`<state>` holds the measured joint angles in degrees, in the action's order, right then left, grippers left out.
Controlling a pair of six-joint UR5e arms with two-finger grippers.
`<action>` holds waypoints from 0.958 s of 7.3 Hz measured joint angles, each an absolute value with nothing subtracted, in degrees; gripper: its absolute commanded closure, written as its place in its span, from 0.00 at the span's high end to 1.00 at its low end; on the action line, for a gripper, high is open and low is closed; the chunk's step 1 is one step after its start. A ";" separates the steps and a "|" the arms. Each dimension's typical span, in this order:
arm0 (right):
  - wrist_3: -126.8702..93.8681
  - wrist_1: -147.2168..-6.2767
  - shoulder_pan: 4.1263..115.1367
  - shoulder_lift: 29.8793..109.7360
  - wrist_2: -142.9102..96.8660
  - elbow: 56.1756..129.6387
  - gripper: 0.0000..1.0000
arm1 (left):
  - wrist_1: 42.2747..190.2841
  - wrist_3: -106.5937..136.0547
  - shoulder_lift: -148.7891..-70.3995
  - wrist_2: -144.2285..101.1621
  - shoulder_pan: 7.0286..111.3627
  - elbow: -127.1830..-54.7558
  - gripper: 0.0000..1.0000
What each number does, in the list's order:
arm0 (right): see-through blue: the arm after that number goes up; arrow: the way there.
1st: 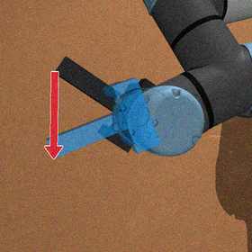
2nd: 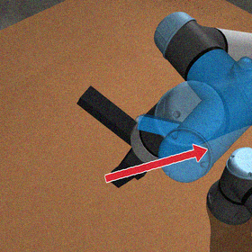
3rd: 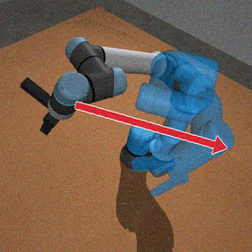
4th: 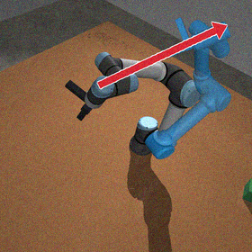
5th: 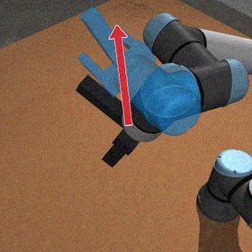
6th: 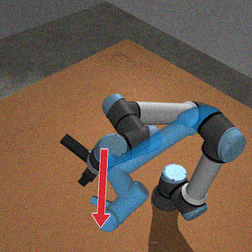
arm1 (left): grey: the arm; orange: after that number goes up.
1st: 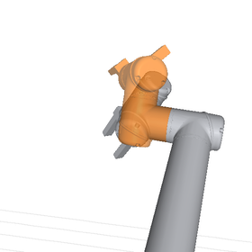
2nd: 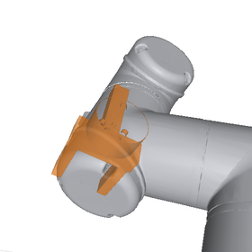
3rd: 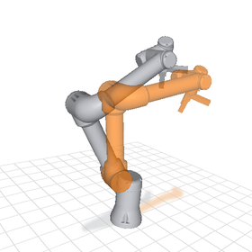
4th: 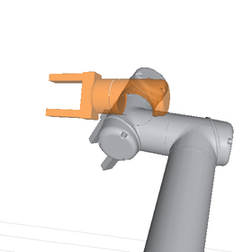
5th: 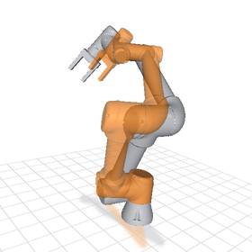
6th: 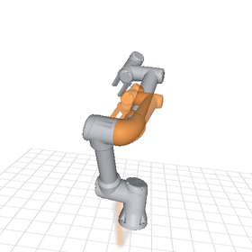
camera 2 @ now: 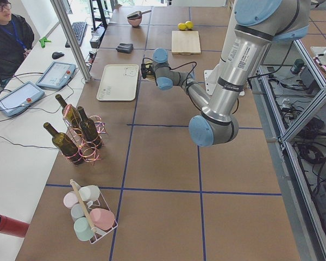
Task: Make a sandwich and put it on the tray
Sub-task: 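Carry the plate with the left gripper onto the white tray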
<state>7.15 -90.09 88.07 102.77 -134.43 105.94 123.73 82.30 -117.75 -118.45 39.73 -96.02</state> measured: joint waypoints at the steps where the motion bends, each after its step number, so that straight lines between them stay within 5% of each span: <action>1: 7.14 -90.09 88.07 102.76 -134.40 105.93 1.00 | 123.75 80.75 -120.49 -119.48 41.86 -92.10 0.00; 7: 7.15 -90.09 88.06 102.82 -134.33 105.87 1.00 | 124.06 78.93 -139.91 -123.84 47.86 -64.15 0.00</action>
<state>7.15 -90.09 88.06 102.82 -134.33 105.87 124.06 78.93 -139.91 -123.84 47.86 -64.15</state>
